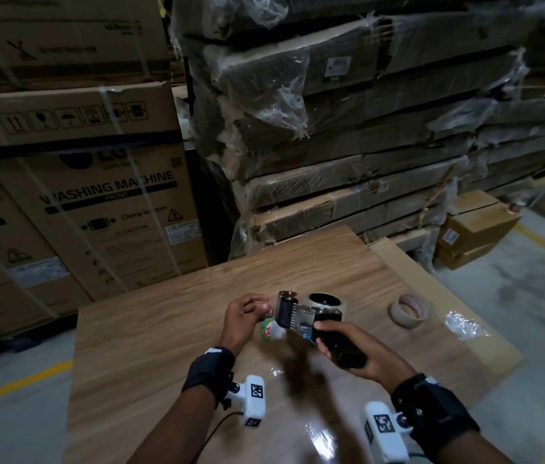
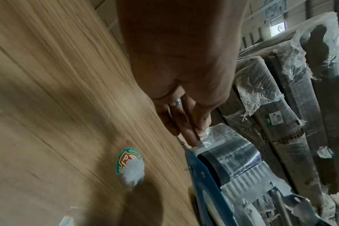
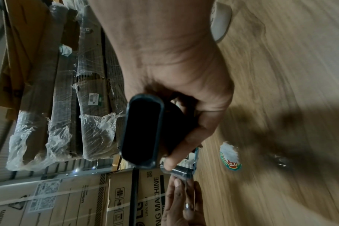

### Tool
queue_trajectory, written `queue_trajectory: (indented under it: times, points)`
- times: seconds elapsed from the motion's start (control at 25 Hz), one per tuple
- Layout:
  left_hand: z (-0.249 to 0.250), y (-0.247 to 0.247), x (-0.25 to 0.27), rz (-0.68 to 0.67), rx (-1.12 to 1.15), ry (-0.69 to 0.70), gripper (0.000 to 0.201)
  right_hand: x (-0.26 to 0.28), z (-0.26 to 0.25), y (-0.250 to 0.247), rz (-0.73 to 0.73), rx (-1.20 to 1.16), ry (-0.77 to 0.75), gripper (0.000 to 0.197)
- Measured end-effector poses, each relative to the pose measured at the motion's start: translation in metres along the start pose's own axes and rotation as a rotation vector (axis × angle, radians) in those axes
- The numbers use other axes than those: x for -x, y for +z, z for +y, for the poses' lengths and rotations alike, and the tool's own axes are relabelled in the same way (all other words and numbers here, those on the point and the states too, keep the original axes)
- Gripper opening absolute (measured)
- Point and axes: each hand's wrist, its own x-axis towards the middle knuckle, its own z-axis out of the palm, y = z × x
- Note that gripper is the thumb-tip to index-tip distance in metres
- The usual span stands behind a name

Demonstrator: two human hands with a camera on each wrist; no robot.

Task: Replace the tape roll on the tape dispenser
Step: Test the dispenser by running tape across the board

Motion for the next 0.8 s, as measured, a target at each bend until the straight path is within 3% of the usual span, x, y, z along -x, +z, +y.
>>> queue_trajectory:
  times: [0.36,0.8]
  points:
    - [-0.016,-0.029,-0.014,0.09,-0.093,-0.054,0.02,-0.028,-0.008,-0.001,-0.016,0.071,-0.032,0.009]
    - [-0.023,-0.012,-0.018,0.284,-0.276,-0.054,0.02,-0.101,-0.068,-0.036,-0.061,0.364,-0.099,0.021]
